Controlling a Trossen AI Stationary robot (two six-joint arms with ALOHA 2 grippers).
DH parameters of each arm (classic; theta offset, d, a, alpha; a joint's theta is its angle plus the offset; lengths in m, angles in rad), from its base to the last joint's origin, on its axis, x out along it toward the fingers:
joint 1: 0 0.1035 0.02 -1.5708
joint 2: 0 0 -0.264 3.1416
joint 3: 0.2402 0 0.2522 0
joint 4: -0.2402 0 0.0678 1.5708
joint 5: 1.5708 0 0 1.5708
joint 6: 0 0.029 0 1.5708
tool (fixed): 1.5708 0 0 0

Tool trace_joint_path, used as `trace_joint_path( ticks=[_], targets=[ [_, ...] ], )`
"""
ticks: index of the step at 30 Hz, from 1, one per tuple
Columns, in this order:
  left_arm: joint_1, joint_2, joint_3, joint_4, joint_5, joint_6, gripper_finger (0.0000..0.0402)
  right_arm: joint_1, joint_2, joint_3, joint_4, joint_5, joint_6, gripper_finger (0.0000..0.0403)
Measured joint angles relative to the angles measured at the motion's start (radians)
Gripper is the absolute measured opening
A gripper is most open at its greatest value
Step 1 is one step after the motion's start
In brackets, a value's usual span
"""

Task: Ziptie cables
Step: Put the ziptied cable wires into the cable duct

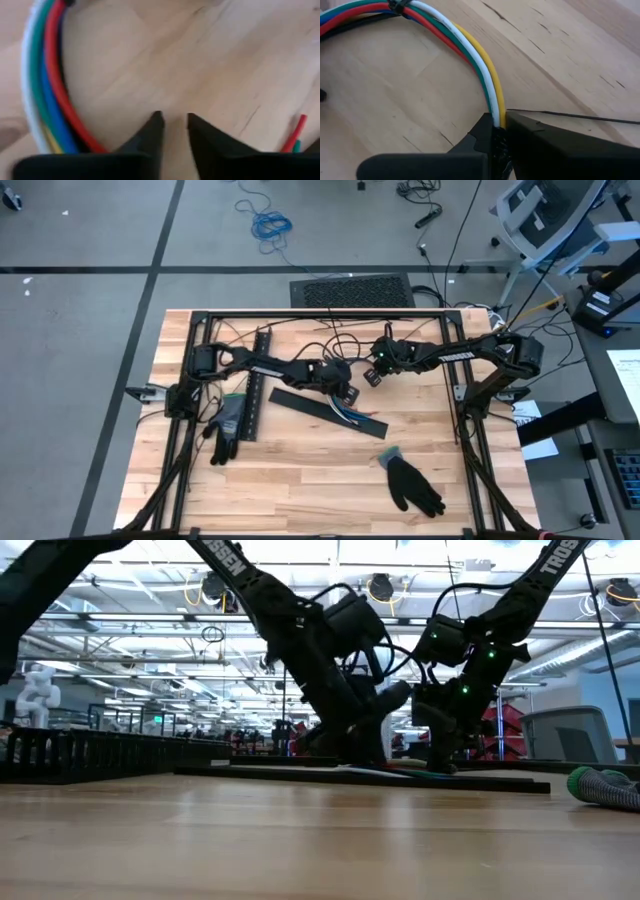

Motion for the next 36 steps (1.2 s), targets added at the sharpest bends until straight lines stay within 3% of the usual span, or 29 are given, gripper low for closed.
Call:
trace_joint_path(
  ticks=[2, 7, 14, 25, 36],
  targets=[
    [-0.003, -0.004, 0.016, -0.057, -0.016, 0.005, 0.0022, 0.000, 0.000, 0.001, -0.004, 0.001, 0.000, 0.0022],
    [-0.013, -0.010, 0.020, -0.188, -0.038, 0.006, 0.0004, -0.014, -0.002, 0.002, -0.035, 0.024, 0.000, 0.0021],
    [-0.018, -0.012, 0.022, -0.303, -0.051, 0.092, 0.0002, -0.056, -0.005, 0.007, -0.087, 0.020, 0.016, 0.0021],
    [0.014, -0.043, 0.017, -0.496, -0.197, 0.409, 0.0001, -0.058, -0.006, 0.007, -0.169, -0.027, 0.022, 0.0020],
    [0.097, -0.044, 0.028, -0.548, -0.285, 0.727, 0.0001, 0.040, -0.008, 0.008, -0.277, -0.038, 0.086, 0.0020]
  ],
)
